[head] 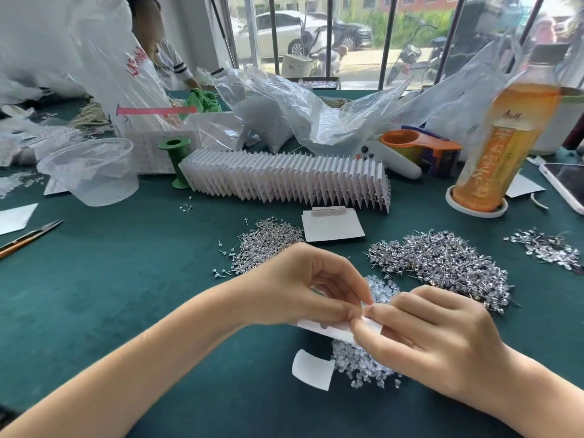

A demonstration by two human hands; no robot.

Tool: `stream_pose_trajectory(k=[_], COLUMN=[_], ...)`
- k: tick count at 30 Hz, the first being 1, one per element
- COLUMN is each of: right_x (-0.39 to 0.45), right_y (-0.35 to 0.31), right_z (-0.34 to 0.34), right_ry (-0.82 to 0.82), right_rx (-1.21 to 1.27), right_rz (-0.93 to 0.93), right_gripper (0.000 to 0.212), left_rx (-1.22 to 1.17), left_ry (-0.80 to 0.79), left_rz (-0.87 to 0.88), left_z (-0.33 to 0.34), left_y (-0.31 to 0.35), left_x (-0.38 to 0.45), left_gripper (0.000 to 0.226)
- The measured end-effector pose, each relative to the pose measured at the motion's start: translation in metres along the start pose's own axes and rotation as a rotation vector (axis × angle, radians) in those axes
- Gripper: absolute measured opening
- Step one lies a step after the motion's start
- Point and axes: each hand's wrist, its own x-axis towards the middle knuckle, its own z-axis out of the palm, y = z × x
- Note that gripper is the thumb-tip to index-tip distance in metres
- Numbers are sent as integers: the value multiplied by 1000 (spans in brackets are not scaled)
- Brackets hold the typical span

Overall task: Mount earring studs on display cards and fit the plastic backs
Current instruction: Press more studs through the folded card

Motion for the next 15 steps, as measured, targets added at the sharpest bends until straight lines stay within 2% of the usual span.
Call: stream_pose_trajectory(k=[6,8,10,13,14,15], right_x=[2,1,0,-4,-5,-6], right_y=[-3,0,5,13,14,16], right_z=[1,0,0,-2,-2,-2], right_ry=[10,33,92,225,265,290], right_rx=[-21,8,82,239,276,313], right_rz=[-7,42,163,502,626,746], right_gripper=[18,21,15,10,11,12], left_rx=[-12,-85,-189,-153,-76,23], left_ry=[-76,-65,106,527,584,568], left_rz=[-22,-8,33,40,16,-11], left_z=[-5,-7,-13,-23,-23,-22], left_y=[-2,-2,-2,-12,-16,-21], left_x=[4,4,5,10,12,12], left_gripper=[19,17,16,12,8,7])
